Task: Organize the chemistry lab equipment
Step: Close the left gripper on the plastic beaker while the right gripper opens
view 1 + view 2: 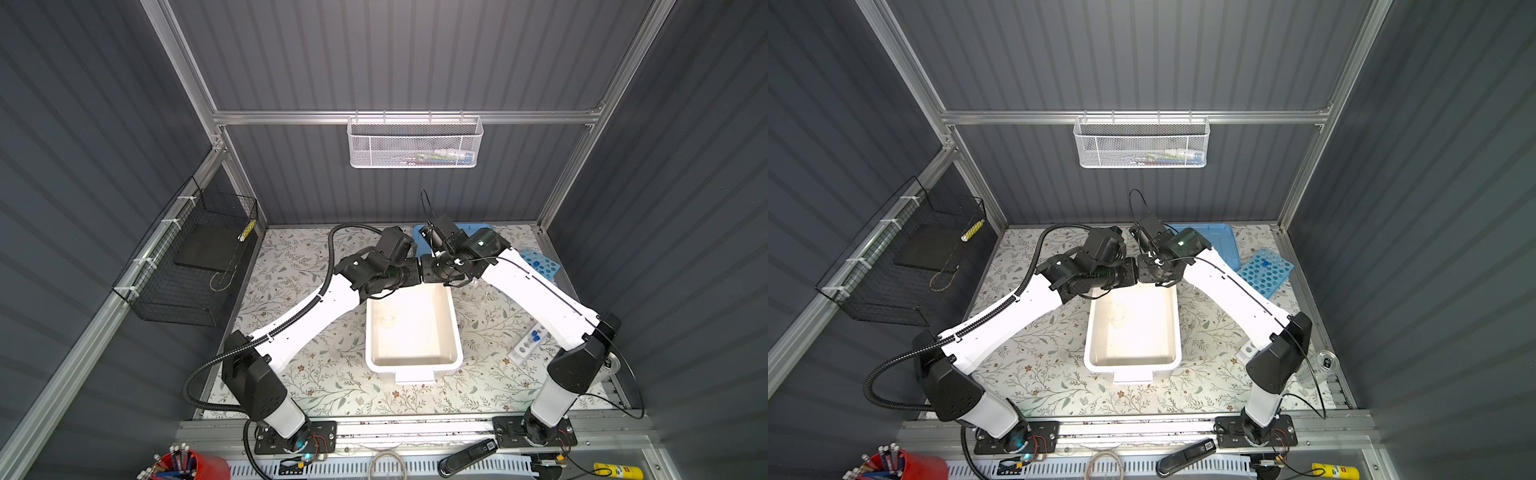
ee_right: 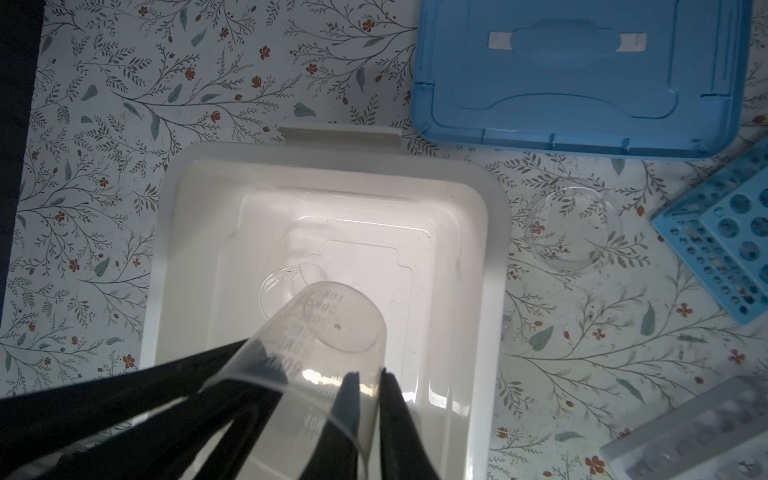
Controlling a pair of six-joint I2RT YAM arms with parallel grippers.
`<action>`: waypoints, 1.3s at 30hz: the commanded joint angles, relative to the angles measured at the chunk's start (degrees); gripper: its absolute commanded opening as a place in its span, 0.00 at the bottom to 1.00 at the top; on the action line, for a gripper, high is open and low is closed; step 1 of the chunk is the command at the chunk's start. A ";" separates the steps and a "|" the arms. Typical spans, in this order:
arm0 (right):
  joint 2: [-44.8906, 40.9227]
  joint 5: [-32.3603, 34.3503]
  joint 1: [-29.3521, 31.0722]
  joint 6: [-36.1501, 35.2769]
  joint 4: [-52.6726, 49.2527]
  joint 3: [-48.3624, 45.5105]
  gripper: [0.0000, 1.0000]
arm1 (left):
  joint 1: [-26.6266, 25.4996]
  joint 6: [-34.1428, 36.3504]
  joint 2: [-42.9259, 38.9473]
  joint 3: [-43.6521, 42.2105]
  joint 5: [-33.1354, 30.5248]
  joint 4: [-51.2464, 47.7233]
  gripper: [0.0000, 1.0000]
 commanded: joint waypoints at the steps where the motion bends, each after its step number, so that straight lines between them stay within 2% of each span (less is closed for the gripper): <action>1: 0.62 -2.31 1.53 0.71 1.30 1.77 0.14 | -0.20 0.14 1.48 2.40 0.59 0.42 0.07; 9: 0.79 -3.04 1.80 0.87 2.13 2.15 0.17 | -0.21 -0.07 2.08 3.53 0.12 -0.66 0.00; 16: -0.46 -1.89 1.80 1.41 2.67 1.97 0.41 | -0.23 -0.06 2.97 4.44 -0.35 -3.21 0.00; 24: -1.70 -0.17 0.03 2.17 1.97 0.27 0.58 | -0.11 -0.14 0.72 1.86 -2.34 -5.28 0.00; 30: -8.67 0.83 -4.88 3.00 2.52 -7.29 0.68 | -0.16 0.54 -0.19 -0.43 -1.79 -7.48 0.00; 39: -20.46 -1.31 -16.32 1.54 3.90 -19.27 0.75 | -0.29 -0.38 0.42 -4.52 0.12 -7.43 0.00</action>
